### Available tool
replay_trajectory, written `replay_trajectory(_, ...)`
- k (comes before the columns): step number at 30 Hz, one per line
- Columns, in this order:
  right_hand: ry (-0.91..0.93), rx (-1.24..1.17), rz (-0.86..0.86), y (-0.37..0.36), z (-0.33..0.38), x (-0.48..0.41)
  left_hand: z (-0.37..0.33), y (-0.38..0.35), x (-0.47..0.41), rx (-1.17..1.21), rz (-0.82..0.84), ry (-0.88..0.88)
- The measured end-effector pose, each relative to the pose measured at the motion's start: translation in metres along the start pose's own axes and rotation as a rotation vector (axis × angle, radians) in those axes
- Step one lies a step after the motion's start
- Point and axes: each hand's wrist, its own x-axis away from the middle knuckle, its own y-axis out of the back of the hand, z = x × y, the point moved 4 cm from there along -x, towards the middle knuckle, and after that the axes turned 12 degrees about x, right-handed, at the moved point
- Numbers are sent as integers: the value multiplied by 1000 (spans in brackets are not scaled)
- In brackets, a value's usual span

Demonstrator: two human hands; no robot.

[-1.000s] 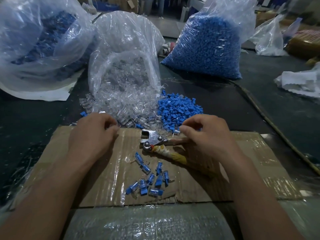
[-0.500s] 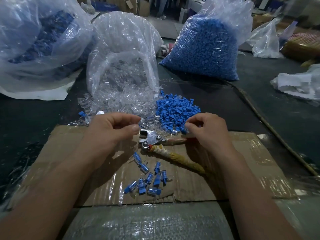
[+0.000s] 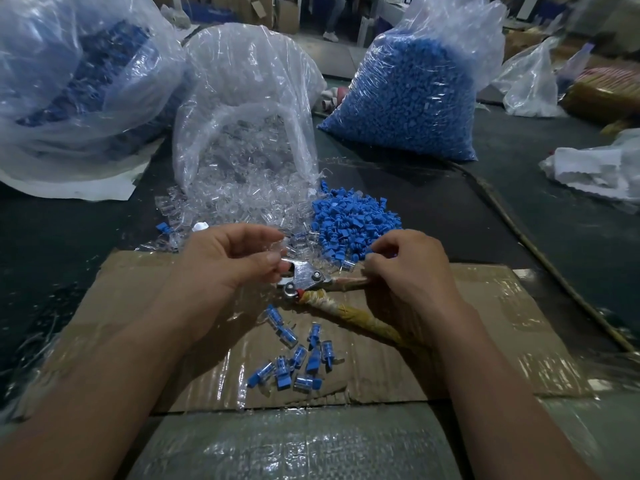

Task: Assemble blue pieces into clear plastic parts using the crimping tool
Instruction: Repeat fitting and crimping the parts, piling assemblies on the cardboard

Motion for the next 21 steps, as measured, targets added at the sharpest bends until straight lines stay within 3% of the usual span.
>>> replay_trajectory(7,18,-421,-43,13,11,12,3,-1,-2,72,15,35)
replay_trajectory(11,115,-544,27,14,30,21,0,-1,1,-93,1,-20)
replay_trajectory(15,207,-646,65,16,47,31,-4,-1,2,-32,-16,-42)
replay_trajectory(21,269,-804,-28,19,63,42,-4,-10,6,4,3,-121)
